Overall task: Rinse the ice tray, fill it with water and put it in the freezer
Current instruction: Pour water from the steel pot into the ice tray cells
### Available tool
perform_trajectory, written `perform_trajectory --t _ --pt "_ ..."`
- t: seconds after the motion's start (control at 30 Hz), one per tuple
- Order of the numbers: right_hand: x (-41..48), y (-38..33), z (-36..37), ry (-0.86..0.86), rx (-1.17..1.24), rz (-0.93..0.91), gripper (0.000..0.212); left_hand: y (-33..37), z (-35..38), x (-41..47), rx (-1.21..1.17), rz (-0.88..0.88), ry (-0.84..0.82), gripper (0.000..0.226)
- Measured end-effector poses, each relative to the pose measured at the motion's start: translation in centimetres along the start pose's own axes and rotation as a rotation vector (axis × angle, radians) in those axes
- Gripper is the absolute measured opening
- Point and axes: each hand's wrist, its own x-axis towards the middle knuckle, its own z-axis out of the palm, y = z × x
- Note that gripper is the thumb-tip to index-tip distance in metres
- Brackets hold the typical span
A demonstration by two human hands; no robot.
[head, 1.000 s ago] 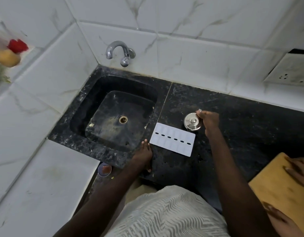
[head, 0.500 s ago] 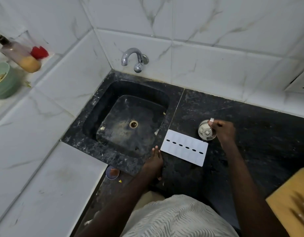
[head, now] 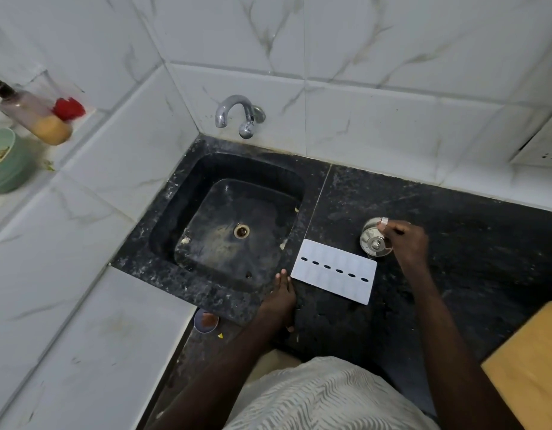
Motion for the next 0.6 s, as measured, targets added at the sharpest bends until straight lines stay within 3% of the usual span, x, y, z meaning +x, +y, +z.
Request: perform_trajectory --t 0.6 --pt "-1.7 -0.3 -0.5 -0.042 -0.006 -0.165 0.017 0.2 -0.3 -0.4 -0.025 -0.005 -0.008 0.141"
